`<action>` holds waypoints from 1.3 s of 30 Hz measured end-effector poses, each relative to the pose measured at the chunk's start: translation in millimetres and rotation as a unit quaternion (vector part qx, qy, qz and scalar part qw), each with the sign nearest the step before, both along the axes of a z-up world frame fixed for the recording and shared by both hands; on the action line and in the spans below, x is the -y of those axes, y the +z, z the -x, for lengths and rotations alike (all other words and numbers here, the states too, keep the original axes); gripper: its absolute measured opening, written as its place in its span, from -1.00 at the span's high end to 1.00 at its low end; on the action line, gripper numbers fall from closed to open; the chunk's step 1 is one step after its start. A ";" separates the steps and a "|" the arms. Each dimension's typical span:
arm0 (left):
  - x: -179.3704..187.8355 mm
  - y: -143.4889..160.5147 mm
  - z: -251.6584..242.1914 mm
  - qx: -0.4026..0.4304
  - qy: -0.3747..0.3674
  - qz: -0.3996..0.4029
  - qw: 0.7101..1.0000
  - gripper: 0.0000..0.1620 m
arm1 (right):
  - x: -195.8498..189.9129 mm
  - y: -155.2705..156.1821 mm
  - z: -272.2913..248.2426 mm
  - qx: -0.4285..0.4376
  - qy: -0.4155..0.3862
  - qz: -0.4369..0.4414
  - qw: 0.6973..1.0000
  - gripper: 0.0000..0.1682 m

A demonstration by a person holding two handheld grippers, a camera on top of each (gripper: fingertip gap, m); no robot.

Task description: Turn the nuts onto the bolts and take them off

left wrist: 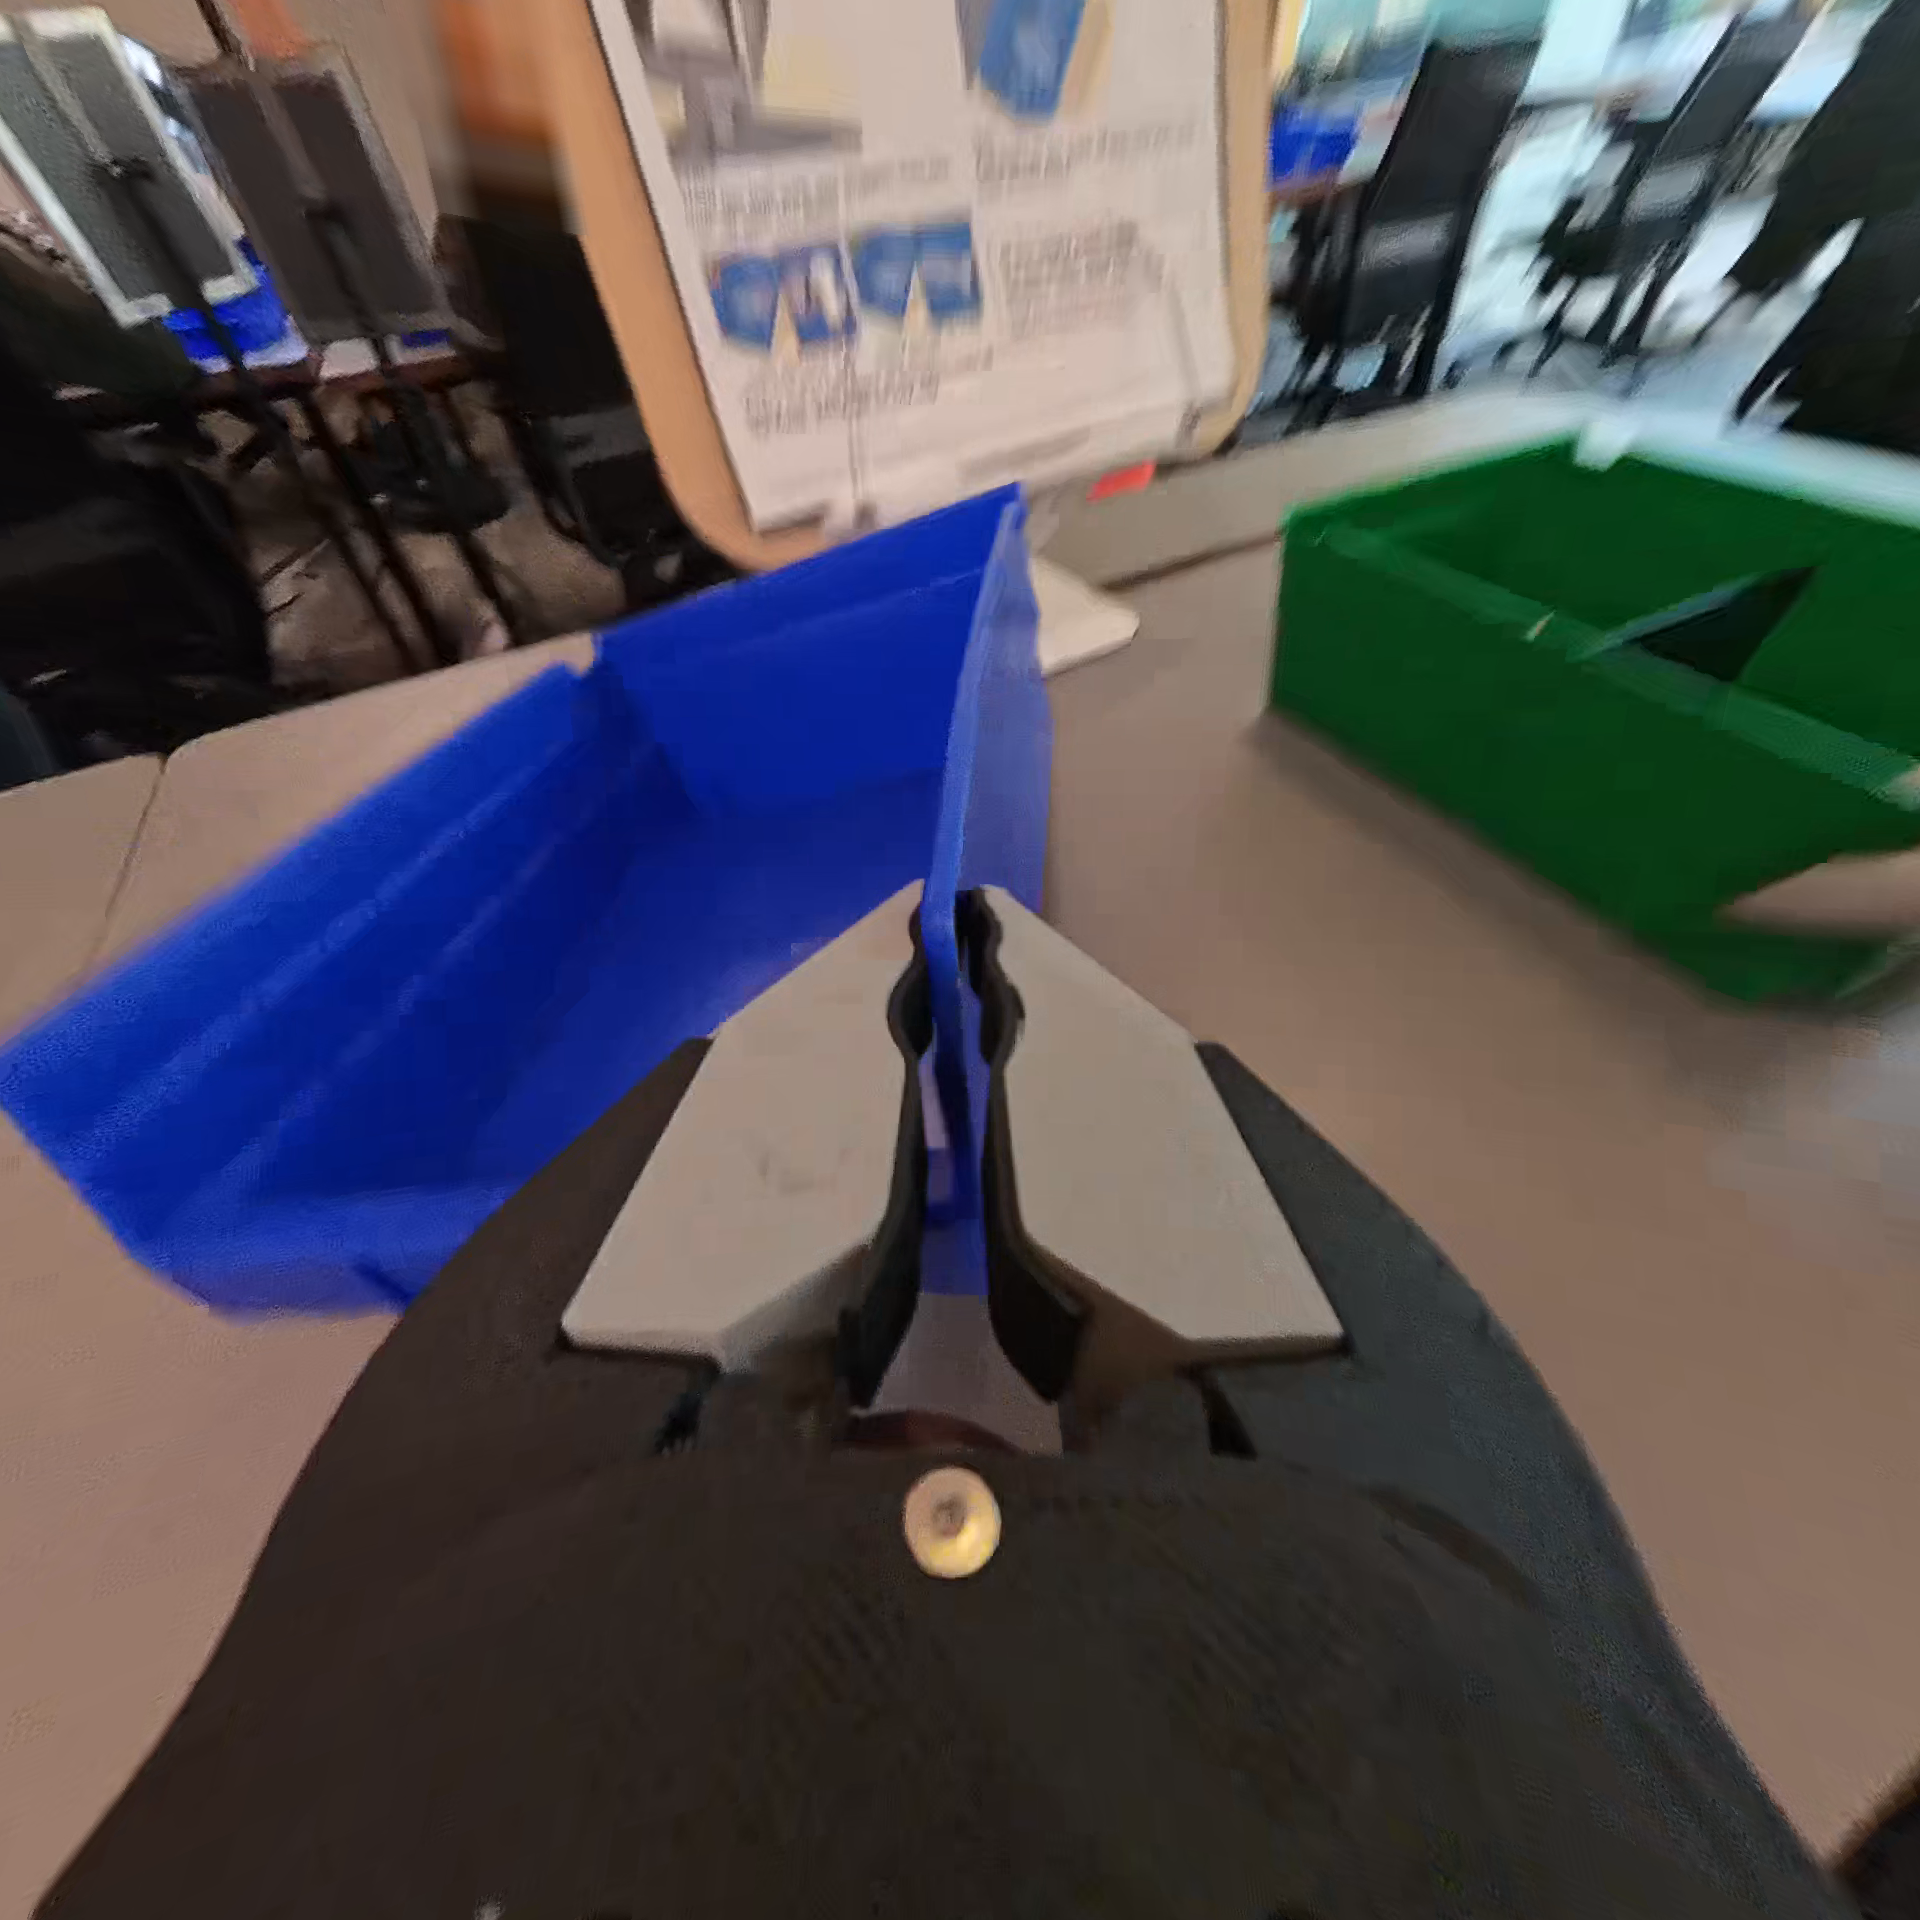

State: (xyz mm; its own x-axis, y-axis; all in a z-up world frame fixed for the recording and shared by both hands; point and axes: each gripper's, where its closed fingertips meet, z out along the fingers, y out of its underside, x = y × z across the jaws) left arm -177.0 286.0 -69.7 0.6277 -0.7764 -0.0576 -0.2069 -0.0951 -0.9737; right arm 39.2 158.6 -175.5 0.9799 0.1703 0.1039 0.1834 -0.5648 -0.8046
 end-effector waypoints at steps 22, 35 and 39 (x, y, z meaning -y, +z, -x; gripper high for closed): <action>154.2 148.5 -179.5 -0.012 -0.184 -0.092 0.979 0.92 | -10.2 -6.4 225.7 0.180 0.174 -0.051 0.967 0.29; 227.3 -26.0 -249.6 -0.027 -0.244 0.014 0.969 0.72 | 137.1 72.5 40.5 0.040 0.040 -0.174 0.983 0.43; 218.4 -18.6 -205.5 -0.028 -0.238 0.012 0.971 0.46 | 120.4 71.2 36.4 0.001 0.040 -0.148 0.988 0.36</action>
State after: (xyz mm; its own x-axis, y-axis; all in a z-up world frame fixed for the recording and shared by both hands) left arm 28.5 67.5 -88.3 0.1937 -0.9792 -0.0601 -0.2846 0.0025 -0.9586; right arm 2.8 38.2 -104.3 0.9644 0.2090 0.1620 0.2192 -0.2890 -0.9319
